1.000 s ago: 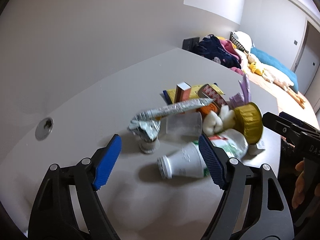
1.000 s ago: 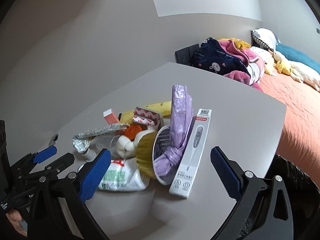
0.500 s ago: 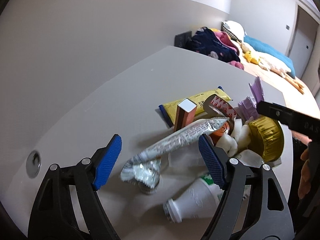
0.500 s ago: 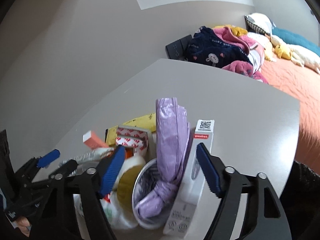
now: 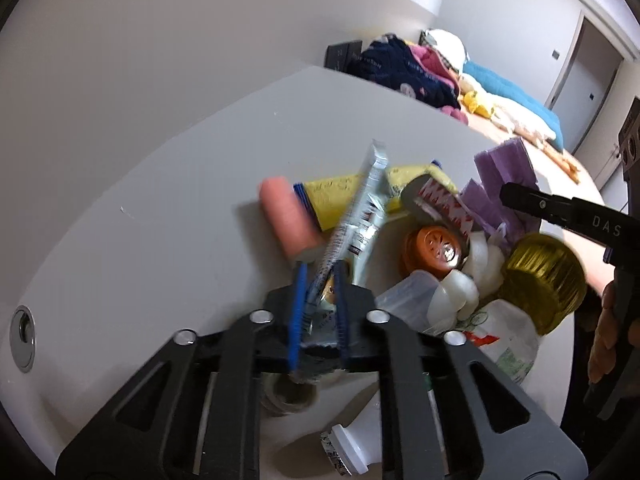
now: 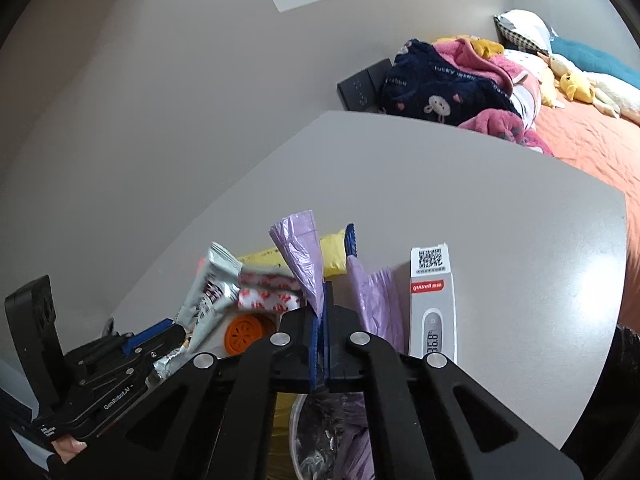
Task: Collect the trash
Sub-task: 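Grasp the purple plastic bag with the right tool while the left tool grasps the silver foil tube, then carry the bag and tube over the black bin and open both tools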
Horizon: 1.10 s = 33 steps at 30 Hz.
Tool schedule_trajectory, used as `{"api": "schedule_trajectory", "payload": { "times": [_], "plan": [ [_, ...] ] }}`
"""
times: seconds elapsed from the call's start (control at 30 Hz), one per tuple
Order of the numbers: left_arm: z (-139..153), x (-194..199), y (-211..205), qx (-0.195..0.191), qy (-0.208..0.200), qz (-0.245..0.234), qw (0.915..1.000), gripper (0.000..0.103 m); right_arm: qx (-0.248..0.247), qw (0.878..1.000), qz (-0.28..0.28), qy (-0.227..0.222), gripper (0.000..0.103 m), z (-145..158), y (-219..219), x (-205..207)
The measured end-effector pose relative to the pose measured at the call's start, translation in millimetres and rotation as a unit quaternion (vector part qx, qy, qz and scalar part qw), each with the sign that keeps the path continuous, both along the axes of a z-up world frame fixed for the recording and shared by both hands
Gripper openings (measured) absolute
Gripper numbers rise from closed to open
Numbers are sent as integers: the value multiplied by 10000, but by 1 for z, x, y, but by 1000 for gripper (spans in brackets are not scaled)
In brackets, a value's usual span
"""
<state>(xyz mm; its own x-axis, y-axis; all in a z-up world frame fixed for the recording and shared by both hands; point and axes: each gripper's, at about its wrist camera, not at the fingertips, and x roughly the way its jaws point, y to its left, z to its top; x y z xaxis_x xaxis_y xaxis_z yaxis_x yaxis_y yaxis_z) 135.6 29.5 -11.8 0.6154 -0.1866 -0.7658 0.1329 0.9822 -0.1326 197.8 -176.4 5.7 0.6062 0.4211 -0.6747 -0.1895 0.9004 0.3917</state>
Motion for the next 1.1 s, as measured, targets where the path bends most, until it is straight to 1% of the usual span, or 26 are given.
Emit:
{"api": "schedule_trajectory", "payload": {
  "times": [0.03,0.07,0.13,0.33,0.67,0.87,1.1],
  "plan": [
    [2,-1,2,-45,-37,32,10000,8,34,10000,-5,-31,2,3,0,0],
    [6,-3,4,-101,-85,58,9999,2,75,9999,-8,-66,2,6,-1,-1],
    [11,-5,6,-179,-130,91,9997,2,131,9998,2,-144,2,13,-2,-2],
    [34,-17,3,-210,-367,98,9991,2,231,9990,0,-382,2,39,-7,-13],
    [70,-38,-18,-257,-660,33,9975,2,362,9967,-74,-721,2,78,-26,-40],
    [80,-56,-35,-315,-753,-90,9966,2,339,9958,-177,-826,2,89,-44,-62],
    [83,-72,-64,-406,-769,-299,9958,2,336,9956,-347,-804,2,88,-72,-83]
  ]
}}
